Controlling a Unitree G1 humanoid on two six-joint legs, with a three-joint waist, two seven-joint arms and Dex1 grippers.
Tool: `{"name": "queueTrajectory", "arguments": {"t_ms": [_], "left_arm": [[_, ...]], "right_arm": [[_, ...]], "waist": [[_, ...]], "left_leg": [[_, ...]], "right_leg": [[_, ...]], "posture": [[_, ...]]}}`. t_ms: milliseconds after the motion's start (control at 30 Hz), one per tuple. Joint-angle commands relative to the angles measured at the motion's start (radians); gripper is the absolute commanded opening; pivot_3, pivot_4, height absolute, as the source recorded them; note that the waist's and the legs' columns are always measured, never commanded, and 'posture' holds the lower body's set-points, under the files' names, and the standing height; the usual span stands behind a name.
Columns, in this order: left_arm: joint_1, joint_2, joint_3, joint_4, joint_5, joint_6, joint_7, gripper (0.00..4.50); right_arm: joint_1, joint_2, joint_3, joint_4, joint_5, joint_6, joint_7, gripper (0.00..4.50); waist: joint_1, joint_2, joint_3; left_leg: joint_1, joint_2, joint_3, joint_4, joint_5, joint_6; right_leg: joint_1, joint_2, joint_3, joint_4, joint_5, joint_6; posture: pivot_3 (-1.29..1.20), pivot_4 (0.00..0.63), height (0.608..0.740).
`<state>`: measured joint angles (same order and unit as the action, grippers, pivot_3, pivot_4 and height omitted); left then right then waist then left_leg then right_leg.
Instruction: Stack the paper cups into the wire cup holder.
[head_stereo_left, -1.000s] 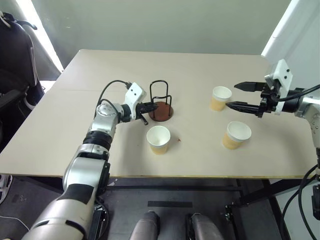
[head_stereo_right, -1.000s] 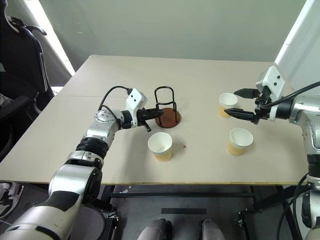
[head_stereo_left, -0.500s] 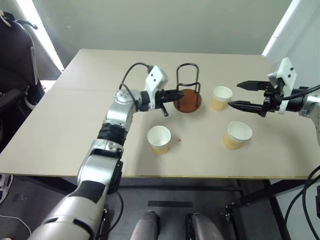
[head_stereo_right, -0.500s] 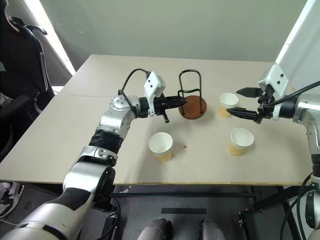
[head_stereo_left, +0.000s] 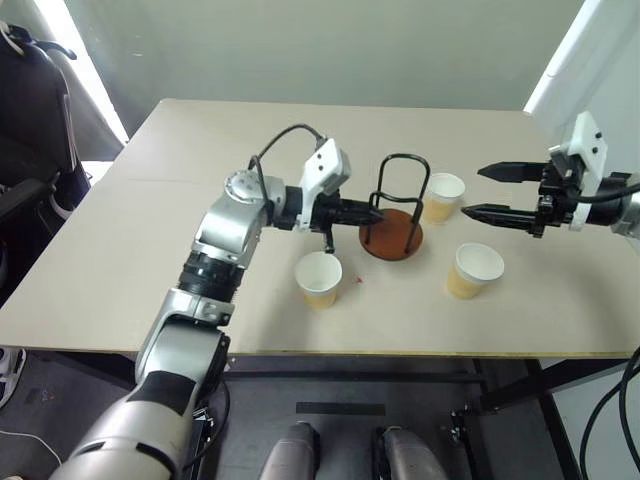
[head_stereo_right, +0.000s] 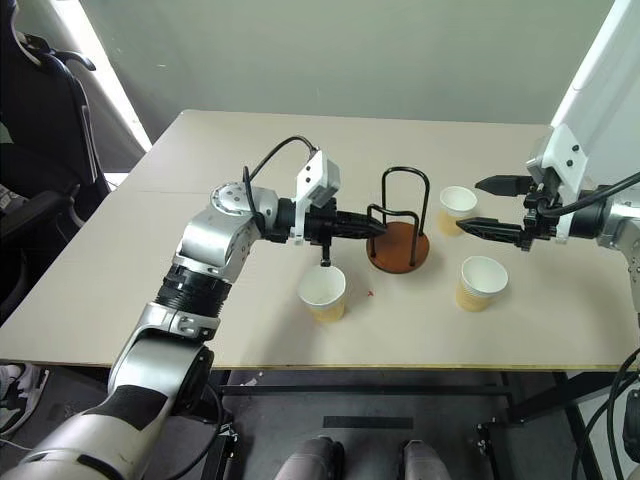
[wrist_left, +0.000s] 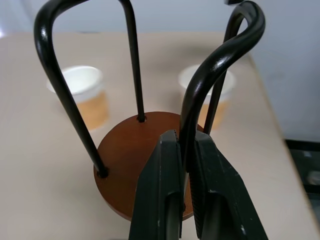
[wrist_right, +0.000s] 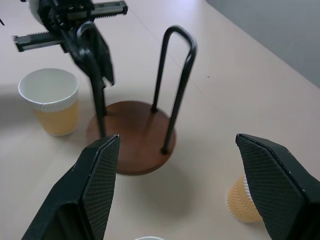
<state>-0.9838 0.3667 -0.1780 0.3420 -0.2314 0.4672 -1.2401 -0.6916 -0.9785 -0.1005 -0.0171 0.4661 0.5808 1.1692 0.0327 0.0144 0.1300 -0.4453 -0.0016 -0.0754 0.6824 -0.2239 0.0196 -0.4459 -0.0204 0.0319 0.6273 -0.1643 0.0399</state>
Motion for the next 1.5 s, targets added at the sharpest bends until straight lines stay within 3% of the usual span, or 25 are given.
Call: {"name": "queueTrajectory", "arguments": {"t_ms": [33, 567, 967, 1233, 1333, 1500], "left_arm": [[0.002, -0.012, 0.007, -0.049, -0.031, 0.019, 0.007, 0.07], [0.037, -0.004, -0.072, -0.01, 0.035, -0.075, 0.006, 0.07], [0.041, -0.062, -0.08, 0.011, 0.035, -0.082, 0.02, 0.07], [0.06, -0.048, -0.103, -0.011, 0.037, -0.067, 0.002, 0.07], [0.063, -0.041, -0.11, -0.018, 0.035, -0.063, -0.01, 0.87], [0.068, -0.038, -0.11, -0.031, 0.028, -0.057, -0.013, 2.58]], "right_arm": [[0.001, -0.029, -0.045, -0.035, 0.019, 0.004, 0.007, 3.77], [0.099, -0.183, -0.113, -0.112, 0.12, 0.079, 0.148, 3.77], [0.122, -0.213, -0.137, -0.167, 0.146, 0.1, 0.138, 3.77], [0.118, -0.213, -0.134, -0.163, 0.141, 0.093, 0.137, 3.77], [0.119, -0.212, -0.132, -0.16, 0.137, 0.088, 0.137, 3.77], [0.121, -0.211, -0.128, -0.158, 0.132, 0.082, 0.135, 3.77]], "waist": [[0.0, 0.0, 0.0], [0.002, 0.0, 0.0], [0.002, 0.0, 0.0], [0.002, 0.0, 0.0], [0.002, 0.0, 0.0], [0.002, 0.0, 0.0]], "left_leg": [[0.0, 0.0, 0.0, 0.0, 0.0, 0.0], [0.001, 0.0, 0.0, 0.0, 0.0, 0.0], [0.001, 0.0, 0.001, 0.001, 0.0, 0.001], [0.001, 0.0, 0.001, 0.001, 0.0, 0.001], [0.001, 0.0, 0.001, 0.001, 0.0, 0.001], [0.001, -0.001, 0.001, 0.001, 0.0, 0.001]], "right_leg": [[0.0, 0.0, 0.0, 0.0, 0.0, 0.0], [0.001, 0.0, 0.0, 0.0, -0.001, 0.003], [0.002, 0.0, 0.0, 0.0, -0.002, 0.004], [0.002, 0.0, 0.0, 0.0, -0.002, 0.004], [0.002, 0.0, 0.0, 0.0, -0.002, 0.004], [0.003, 0.0, 0.0, 0.0, -0.002, 0.005]], "posture": [[0.0, 0.15, 0.74], [0.0, 0.15, 0.74], [0.0, 0.15, 0.74], [0.0, 0.15, 0.74], [0.0, 0.15, 0.74], [0.0, 0.15, 0.74]]}}
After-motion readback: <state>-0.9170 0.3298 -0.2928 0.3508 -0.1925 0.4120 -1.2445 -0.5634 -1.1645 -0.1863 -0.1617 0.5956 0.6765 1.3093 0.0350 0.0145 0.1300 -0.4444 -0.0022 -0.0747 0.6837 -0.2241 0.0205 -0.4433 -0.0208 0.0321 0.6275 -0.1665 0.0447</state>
